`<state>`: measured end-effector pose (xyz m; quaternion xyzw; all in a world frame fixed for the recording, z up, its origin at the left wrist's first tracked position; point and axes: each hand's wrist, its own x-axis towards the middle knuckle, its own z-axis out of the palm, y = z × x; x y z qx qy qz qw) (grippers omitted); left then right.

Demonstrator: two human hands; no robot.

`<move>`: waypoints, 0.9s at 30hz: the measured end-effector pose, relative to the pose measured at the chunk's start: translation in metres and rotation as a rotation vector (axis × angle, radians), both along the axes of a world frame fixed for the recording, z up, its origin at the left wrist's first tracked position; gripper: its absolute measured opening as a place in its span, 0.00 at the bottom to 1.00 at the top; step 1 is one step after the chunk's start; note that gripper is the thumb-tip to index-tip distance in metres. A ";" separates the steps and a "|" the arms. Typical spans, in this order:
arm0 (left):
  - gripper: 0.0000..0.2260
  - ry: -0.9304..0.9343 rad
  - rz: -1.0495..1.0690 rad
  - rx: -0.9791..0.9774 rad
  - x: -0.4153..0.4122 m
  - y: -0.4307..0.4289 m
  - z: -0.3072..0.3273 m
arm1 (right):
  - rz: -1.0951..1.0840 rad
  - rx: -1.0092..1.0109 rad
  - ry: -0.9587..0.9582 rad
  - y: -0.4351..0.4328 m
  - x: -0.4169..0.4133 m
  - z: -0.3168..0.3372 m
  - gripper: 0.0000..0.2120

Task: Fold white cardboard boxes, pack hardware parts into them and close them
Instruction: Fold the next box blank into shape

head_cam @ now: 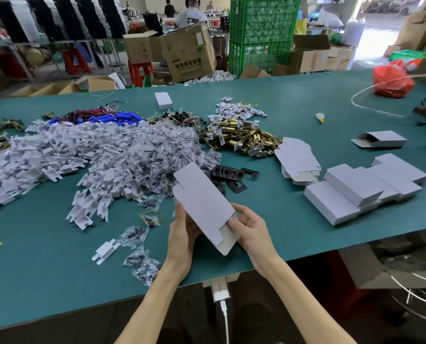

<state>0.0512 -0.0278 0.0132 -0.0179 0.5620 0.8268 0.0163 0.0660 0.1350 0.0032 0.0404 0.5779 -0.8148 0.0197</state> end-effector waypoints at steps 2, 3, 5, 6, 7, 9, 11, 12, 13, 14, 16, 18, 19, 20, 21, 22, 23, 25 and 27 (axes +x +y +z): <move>0.25 0.012 0.008 -0.019 0.001 0.002 0.003 | -0.001 -0.028 0.000 0.000 -0.001 0.001 0.17; 0.24 0.014 0.006 -0.031 0.001 0.003 0.004 | 0.008 -0.042 0.002 0.001 -0.001 0.001 0.18; 0.21 0.024 -0.016 -0.062 0.001 0.005 0.003 | 0.048 -0.052 0.005 0.002 0.001 0.003 0.22; 0.20 0.030 -0.029 -0.074 0.001 0.005 0.003 | 0.075 -0.037 0.011 0.003 0.001 0.004 0.22; 0.20 0.033 -0.038 -0.081 0.000 0.005 0.002 | 0.096 -0.018 0.017 0.003 0.001 0.004 0.22; 0.21 0.032 -0.040 -0.085 -0.001 0.004 0.002 | 0.096 0.001 0.024 0.002 0.002 0.005 0.23; 0.24 0.023 -0.051 -0.081 -0.002 0.002 0.003 | 0.075 0.017 0.025 0.001 0.002 0.005 0.25; 0.27 0.026 -0.071 -0.085 -0.002 0.002 0.002 | 0.069 0.033 0.028 0.000 0.002 0.005 0.24; 0.29 0.032 -0.091 -0.091 -0.002 0.002 0.002 | 0.065 0.055 0.032 -0.001 0.001 0.005 0.22; 0.30 0.038 -0.109 -0.097 -0.002 0.002 0.002 | 0.061 0.080 0.038 -0.001 0.001 0.005 0.19; 0.32 0.053 -0.133 -0.109 -0.001 0.002 0.000 | 0.056 0.125 0.057 -0.001 0.001 0.005 0.16; 0.35 0.054 -0.145 -0.108 -0.002 0.001 -0.002 | 0.057 0.166 0.075 0.000 0.002 0.007 0.15; 0.36 0.053 -0.150 -0.103 -0.002 0.001 -0.003 | 0.056 0.190 0.081 0.000 0.003 0.008 0.15; 0.38 0.051 -0.154 -0.096 -0.003 0.000 -0.004 | 0.051 0.211 0.085 -0.001 0.004 0.008 0.15; 0.40 0.049 -0.155 -0.087 -0.004 0.000 -0.004 | 0.046 0.227 0.090 -0.001 0.005 0.009 0.14; 0.42 0.046 -0.151 -0.077 -0.004 -0.001 -0.005 | 0.043 0.238 0.094 -0.002 0.005 0.009 0.14; 0.44 0.043 -0.140 -0.069 -0.004 -0.001 -0.005 | 0.041 0.249 0.097 -0.002 0.006 0.009 0.14; 0.45 0.033 -0.108 -0.060 -0.005 -0.001 -0.007 | 0.031 0.274 0.107 -0.003 0.007 0.009 0.12; 0.45 0.013 -0.073 -0.070 -0.006 -0.001 -0.008 | 0.001 0.338 0.116 -0.003 0.006 0.008 0.11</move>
